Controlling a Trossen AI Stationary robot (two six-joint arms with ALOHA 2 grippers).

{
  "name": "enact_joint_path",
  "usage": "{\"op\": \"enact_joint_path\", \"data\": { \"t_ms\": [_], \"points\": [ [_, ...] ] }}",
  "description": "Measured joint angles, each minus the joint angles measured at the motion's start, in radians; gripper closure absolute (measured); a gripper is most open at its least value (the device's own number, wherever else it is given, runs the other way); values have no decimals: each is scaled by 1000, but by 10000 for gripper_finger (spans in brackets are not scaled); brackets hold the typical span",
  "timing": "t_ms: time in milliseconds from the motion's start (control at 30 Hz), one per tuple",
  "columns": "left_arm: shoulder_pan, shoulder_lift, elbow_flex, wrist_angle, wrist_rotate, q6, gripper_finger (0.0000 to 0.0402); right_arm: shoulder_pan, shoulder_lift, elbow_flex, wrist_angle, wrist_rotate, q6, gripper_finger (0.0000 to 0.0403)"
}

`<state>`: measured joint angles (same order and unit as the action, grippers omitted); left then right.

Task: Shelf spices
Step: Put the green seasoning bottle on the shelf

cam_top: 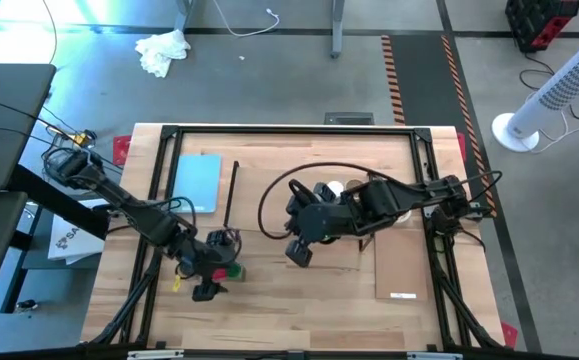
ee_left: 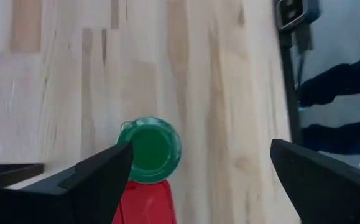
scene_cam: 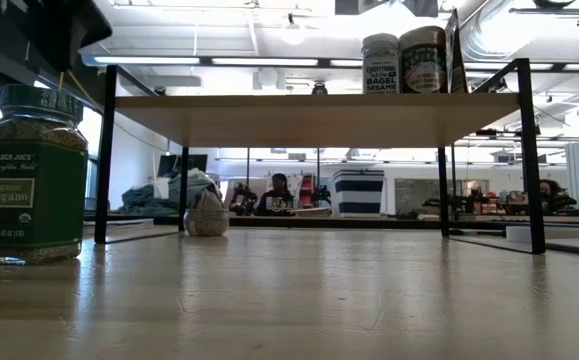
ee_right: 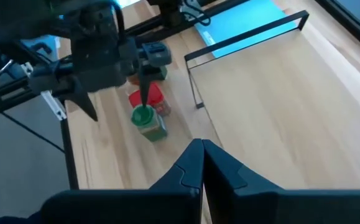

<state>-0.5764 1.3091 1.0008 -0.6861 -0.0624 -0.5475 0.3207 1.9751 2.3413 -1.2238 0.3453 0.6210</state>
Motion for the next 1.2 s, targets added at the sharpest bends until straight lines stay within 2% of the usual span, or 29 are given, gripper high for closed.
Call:
{"op": "enact_joint_path", "data": {
  "t_ms": [200, 467, 667, 867, 1200],
  "points": [
    [-1, 65, 0, -30, -2, -1, 25, 8, 0, 0, 0, -5, -11, 403],
    [2, 62, 0, -71, -56, -40, 25, 7, 0, 0, 0, 21, -12, 403],
    [5, 68, 0, -67, -90, 48, 25, 8, 0, 0, 0, 40, -19, 403],
    [29, 146, -7, -48, -32, 97, 25, 8, 0, 0, 0, 46, -27, 403],
    [48, 289, -7, 10, -12, 45, 28, 8, 0, 0, 0, 45, -27, 403]
  ]
}}
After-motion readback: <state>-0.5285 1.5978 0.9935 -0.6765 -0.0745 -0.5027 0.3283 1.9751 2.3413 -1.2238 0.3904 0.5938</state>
